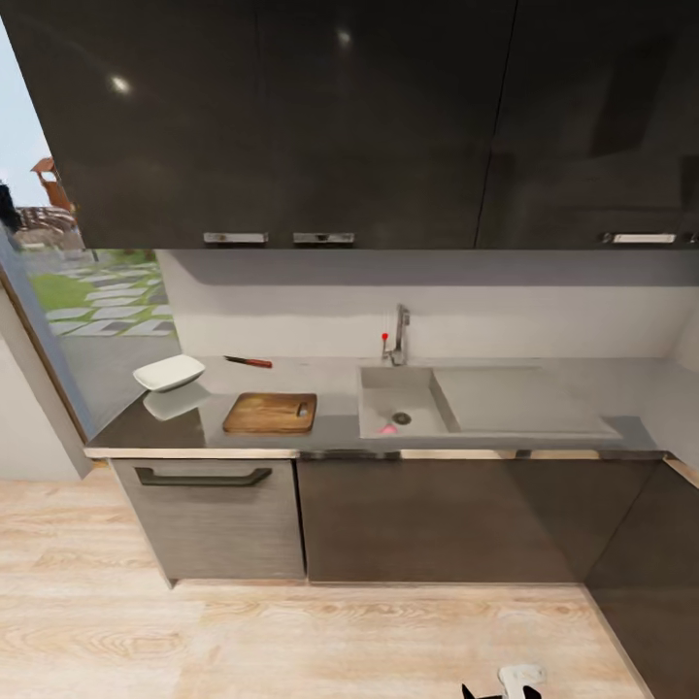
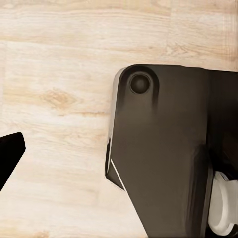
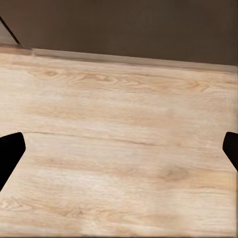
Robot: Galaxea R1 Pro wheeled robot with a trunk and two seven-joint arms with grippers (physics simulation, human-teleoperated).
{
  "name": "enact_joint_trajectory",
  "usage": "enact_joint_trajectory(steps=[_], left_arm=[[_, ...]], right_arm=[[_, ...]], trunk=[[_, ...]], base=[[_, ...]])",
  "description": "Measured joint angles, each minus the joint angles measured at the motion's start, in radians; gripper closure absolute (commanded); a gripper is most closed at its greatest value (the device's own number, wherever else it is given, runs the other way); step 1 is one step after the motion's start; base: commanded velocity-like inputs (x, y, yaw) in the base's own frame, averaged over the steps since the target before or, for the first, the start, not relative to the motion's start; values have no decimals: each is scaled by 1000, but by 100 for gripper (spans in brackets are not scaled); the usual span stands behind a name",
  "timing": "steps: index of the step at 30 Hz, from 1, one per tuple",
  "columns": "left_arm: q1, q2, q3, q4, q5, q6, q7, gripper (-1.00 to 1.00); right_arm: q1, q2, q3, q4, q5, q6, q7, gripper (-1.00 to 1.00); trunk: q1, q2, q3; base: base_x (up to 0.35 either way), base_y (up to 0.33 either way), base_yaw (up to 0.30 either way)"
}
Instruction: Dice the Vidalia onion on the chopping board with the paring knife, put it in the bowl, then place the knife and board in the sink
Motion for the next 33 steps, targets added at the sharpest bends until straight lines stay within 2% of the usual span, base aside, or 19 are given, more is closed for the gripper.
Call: enact_joint_trajectory(steps=[8, 16, 23, 29, 33], left_arm=[[0, 0, 0, 0, 1, 0, 0, -100], [0, 0, 0, 0, 1, 0, 0, -100], [-3, 0, 0, -1, 0, 2, 1, -100], [-38, 8, 2, -42, -1, 9, 10, -100], [-55, 15, 4, -135, -1, 52, 15, -100]], right_arm=[[0, 1, 0, 12, -1, 2, -1, -100], [1, 1, 0, 13, -1, 2, -1, -100], [1, 1, 0, 12, -1, 3, -1, -100], [1, 0, 0, 12, 0, 2, -2, -100], [1, 1, 0, 12, -1, 2, -17, -100]], trunk=[[0, 0, -11], [0, 0, -12], [0, 0, -13], [0, 0, -13], [0, 0, -13]], base=[[63, -200, -78], [4, -205, -154], [0, -104, -24], [0, -8, -1], [0, -1, 0]])
